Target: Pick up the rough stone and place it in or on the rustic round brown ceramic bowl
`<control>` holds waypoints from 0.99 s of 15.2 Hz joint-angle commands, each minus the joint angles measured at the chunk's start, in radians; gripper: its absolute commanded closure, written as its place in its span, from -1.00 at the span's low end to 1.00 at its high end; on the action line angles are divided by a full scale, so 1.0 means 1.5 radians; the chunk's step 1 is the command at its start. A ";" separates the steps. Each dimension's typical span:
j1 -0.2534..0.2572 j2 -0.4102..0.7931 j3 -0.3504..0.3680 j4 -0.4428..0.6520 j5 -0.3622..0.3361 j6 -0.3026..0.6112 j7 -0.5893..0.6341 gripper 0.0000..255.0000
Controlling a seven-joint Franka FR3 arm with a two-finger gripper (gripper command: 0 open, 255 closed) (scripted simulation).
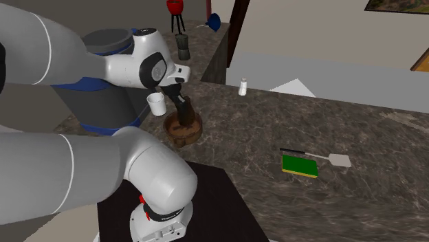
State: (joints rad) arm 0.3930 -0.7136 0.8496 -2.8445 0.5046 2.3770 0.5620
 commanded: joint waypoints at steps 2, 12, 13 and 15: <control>-0.009 0.029 0.023 -0.011 0.007 0.042 0.004 1.00; -0.041 0.103 0.080 -0.031 0.013 0.137 0.018 1.00; -0.041 0.103 0.079 -0.031 0.012 0.137 0.018 1.00; -0.040 0.104 0.079 -0.031 0.012 0.137 0.019 1.00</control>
State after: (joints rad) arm 0.3268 -0.5620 0.9646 -2.8888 0.5184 2.5858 0.5903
